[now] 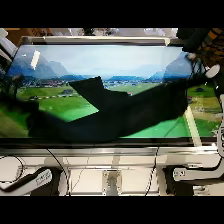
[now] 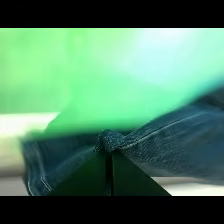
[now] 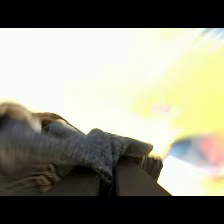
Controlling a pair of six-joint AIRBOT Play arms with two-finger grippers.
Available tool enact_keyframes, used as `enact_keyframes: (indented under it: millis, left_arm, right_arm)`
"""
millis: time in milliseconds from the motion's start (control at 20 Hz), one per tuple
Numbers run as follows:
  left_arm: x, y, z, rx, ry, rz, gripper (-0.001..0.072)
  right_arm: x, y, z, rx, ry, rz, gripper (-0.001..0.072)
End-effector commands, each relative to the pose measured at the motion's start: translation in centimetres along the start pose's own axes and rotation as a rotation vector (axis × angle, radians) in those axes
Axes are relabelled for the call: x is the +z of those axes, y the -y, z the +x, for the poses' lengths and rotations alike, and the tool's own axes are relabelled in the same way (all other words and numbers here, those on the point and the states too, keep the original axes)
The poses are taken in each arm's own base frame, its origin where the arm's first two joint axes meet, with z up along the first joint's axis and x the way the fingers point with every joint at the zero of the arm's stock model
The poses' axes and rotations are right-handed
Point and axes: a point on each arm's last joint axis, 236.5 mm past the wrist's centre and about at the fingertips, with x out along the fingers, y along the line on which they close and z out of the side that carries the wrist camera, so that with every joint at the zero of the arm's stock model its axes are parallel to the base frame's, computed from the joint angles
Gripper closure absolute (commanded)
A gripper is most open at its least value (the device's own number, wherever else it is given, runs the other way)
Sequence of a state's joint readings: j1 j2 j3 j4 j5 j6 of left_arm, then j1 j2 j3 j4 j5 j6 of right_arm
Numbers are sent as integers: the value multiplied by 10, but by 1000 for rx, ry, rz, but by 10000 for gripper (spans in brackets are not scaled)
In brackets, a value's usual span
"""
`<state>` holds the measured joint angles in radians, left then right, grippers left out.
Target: Fold the clothes and pants, and hang the long-sleeved shirts on hangers.
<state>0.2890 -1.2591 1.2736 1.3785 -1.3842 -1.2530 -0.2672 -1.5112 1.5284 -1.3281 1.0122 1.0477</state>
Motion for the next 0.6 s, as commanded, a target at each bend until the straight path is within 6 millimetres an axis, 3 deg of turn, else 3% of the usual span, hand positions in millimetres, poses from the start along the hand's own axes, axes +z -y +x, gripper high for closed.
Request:
enact_keyframes:
  millis: [0, 100, 150, 250, 350, 450, 550]
  left_arm:
    - [129, 28, -2, -67, 149, -70, 690]
    - [202, 32, -47, -50, 359, -55, 690]
    - [229, 32, -76, -35, 479, -35, 690]
    - [245, 29, -116, 5, 627, 21, 690]
    - [227, 22, -122, 70, 608, 117, 689]
    - [193, 8, -105, 150, 484, 198, 689]
    - [146, -11, -75, 200, 256, 234, 689]
  right_arm:
    - [106, 39, -44, -103, 252, 146, 702]
    - [148, 61, -82, -154, 372, 171, 702]
    - [163, 73, -105, -182, 443, 190, 702]
    - [159, 91, -131, -217, 484, 232, 701]
    - [130, 103, -131, -226, 417, 269, 701]
    - [93, 107, -114, -209, 296, 297, 701]
    - [59, 104, -94, -178, 165, 283, 701]
